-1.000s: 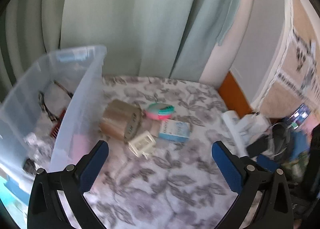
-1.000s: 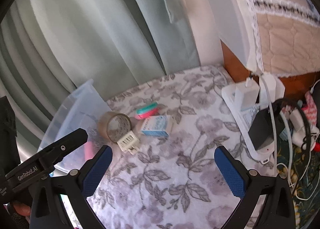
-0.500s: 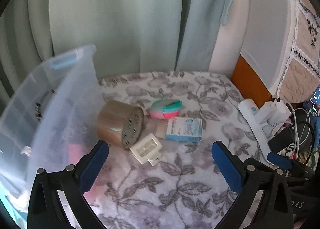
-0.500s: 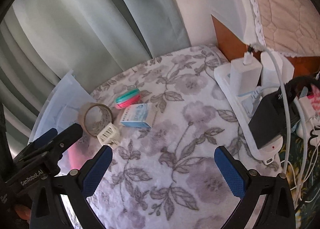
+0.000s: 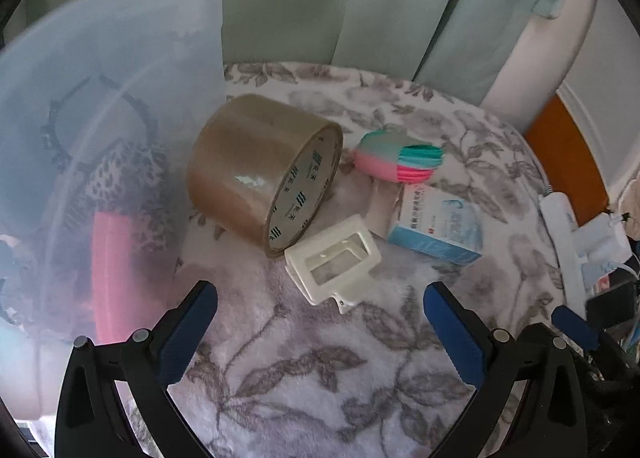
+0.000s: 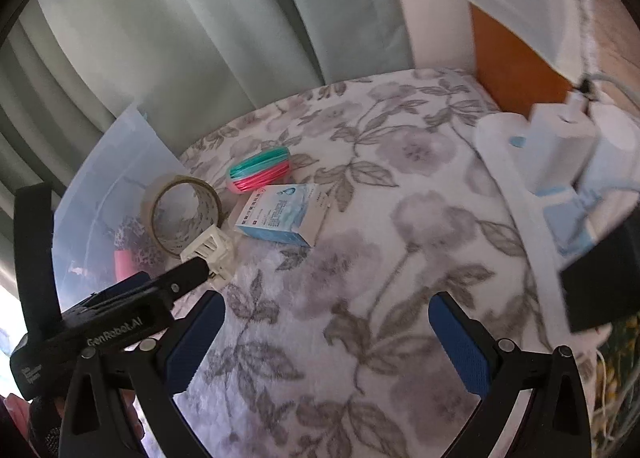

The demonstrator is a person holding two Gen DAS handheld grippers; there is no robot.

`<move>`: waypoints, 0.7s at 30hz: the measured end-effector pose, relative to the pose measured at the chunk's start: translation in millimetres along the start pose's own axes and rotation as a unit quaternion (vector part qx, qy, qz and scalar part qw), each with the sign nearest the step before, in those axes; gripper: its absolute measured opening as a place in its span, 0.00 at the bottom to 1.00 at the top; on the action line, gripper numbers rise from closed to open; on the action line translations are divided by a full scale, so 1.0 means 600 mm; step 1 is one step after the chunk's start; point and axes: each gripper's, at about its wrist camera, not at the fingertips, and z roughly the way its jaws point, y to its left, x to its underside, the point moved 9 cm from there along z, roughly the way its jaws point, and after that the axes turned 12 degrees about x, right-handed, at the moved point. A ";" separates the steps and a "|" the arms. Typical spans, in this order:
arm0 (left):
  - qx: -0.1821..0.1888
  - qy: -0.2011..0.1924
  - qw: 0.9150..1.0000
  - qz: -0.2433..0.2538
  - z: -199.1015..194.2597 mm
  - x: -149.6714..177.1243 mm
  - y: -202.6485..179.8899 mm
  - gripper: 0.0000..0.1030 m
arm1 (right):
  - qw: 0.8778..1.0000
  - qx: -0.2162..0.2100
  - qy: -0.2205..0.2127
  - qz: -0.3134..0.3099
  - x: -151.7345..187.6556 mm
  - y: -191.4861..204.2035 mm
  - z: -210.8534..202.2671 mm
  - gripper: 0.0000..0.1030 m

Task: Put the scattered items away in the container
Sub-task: 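Move both grippers back toward the white hair clip and medicine box, then grasp the white hair clip with the left gripper while the right grasps the medicine box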

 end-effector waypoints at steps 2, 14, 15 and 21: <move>-0.003 0.002 1.000 -0.005 0.008 0.000 0.005 0.98 | 1.000 0.001 0.001 -0.008 -0.005 0.005 0.012 1.00; -0.011 0.010 1.000 -0.015 0.043 0.008 0.031 0.82 | 0.998 -0.025 0.006 -0.056 -0.021 0.030 0.069 0.98; -0.012 0.009 1.000 -0.011 0.044 0.008 0.031 0.82 | 0.998 -0.025 0.005 -0.063 -0.022 0.033 0.073 0.98; -0.020 0.001 1.000 -0.002 0.038 0.007 0.034 0.70 | 0.995 -0.032 -0.005 -0.099 -0.036 0.057 0.095 0.97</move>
